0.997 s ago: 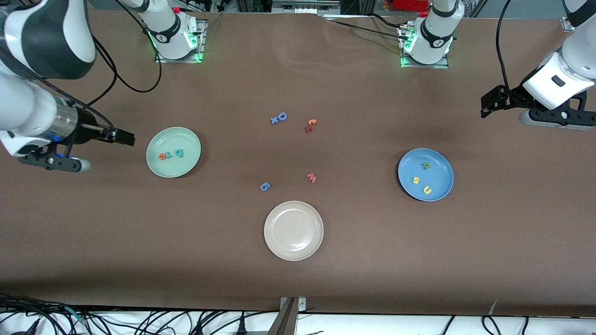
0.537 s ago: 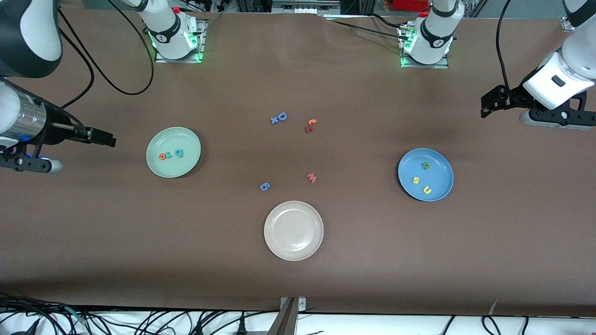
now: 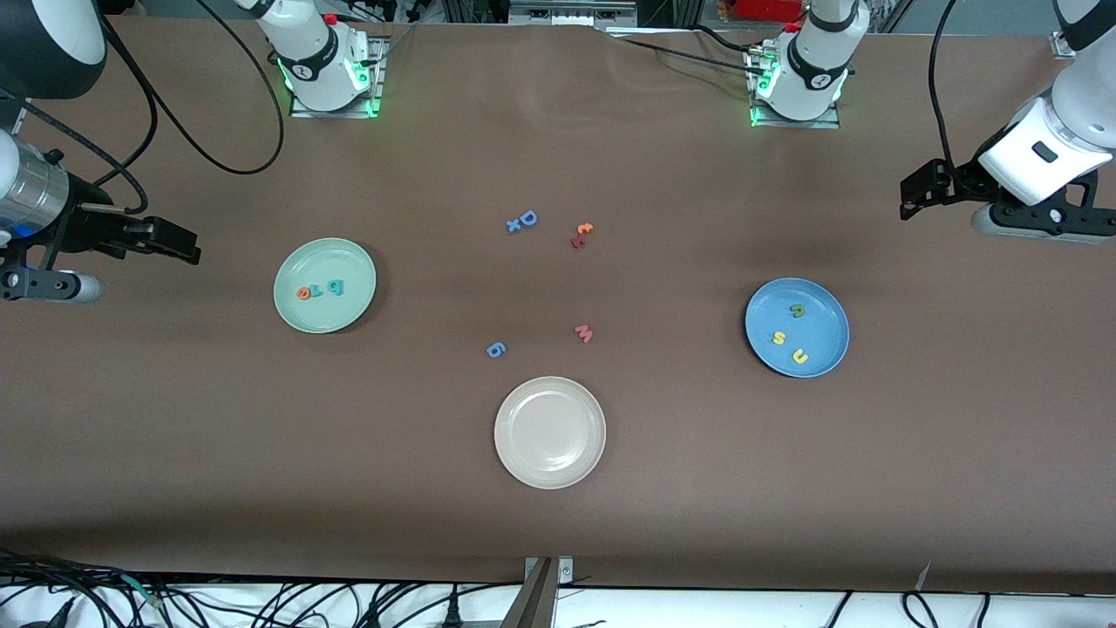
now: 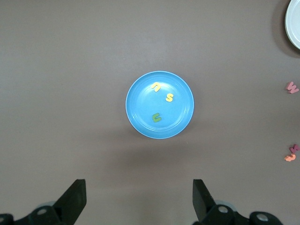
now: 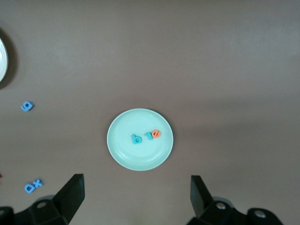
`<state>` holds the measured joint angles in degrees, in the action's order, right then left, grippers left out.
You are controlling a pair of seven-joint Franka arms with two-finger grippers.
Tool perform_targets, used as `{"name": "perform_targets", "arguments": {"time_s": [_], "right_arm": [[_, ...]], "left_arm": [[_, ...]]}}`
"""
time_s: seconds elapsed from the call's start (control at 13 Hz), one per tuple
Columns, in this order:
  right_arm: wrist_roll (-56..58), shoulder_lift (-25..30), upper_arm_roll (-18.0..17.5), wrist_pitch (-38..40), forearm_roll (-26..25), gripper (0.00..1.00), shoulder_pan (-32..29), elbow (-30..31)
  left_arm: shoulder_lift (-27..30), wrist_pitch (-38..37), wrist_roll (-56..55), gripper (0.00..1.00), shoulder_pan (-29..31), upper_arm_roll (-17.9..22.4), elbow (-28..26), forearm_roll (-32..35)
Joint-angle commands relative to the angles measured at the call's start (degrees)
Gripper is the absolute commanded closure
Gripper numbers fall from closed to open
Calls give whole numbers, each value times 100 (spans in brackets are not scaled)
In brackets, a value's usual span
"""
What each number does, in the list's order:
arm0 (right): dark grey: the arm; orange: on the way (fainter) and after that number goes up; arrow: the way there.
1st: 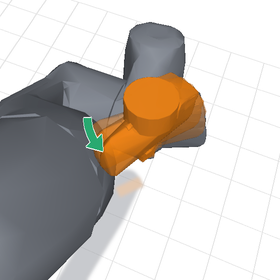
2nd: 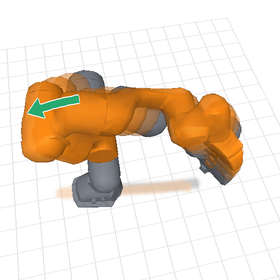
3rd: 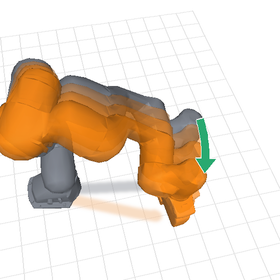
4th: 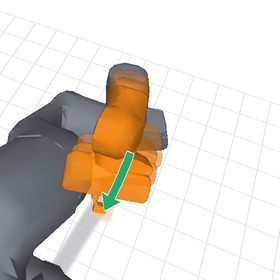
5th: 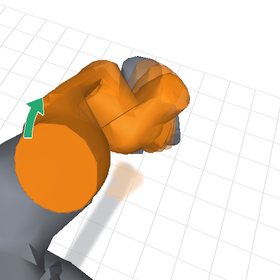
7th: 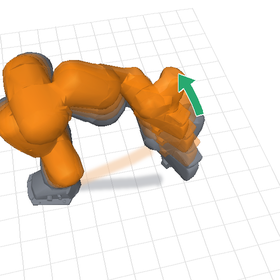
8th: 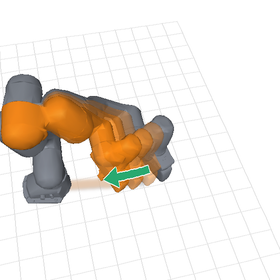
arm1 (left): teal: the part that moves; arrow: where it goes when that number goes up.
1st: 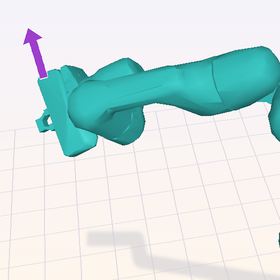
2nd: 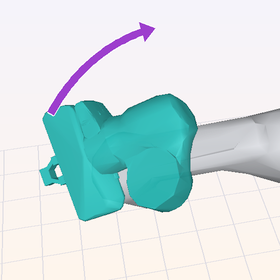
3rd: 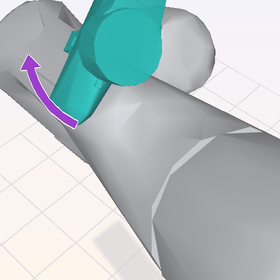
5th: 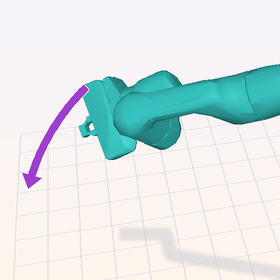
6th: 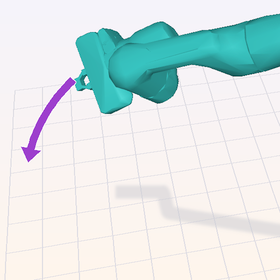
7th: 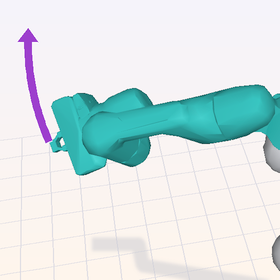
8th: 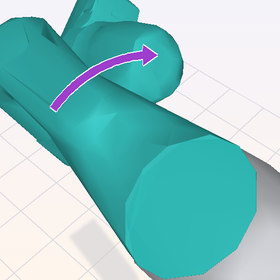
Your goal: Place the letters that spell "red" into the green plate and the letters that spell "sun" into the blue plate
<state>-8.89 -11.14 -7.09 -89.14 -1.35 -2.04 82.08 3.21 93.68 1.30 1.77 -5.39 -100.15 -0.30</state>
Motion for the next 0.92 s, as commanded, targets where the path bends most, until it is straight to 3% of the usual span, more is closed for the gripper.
{"name": "perform_targets", "arguments": {"time_s": [0.0,0.84], "right_arm": [[-25,324,-118,-253,-128,0,-86,432],[-51,253,-109,-288,82,0,-77,335]], "left_arm": [[-84,-139,-33,0,78,-59,188,-128],[-84,-148,-33,0,78,-59,188,-128]]}}
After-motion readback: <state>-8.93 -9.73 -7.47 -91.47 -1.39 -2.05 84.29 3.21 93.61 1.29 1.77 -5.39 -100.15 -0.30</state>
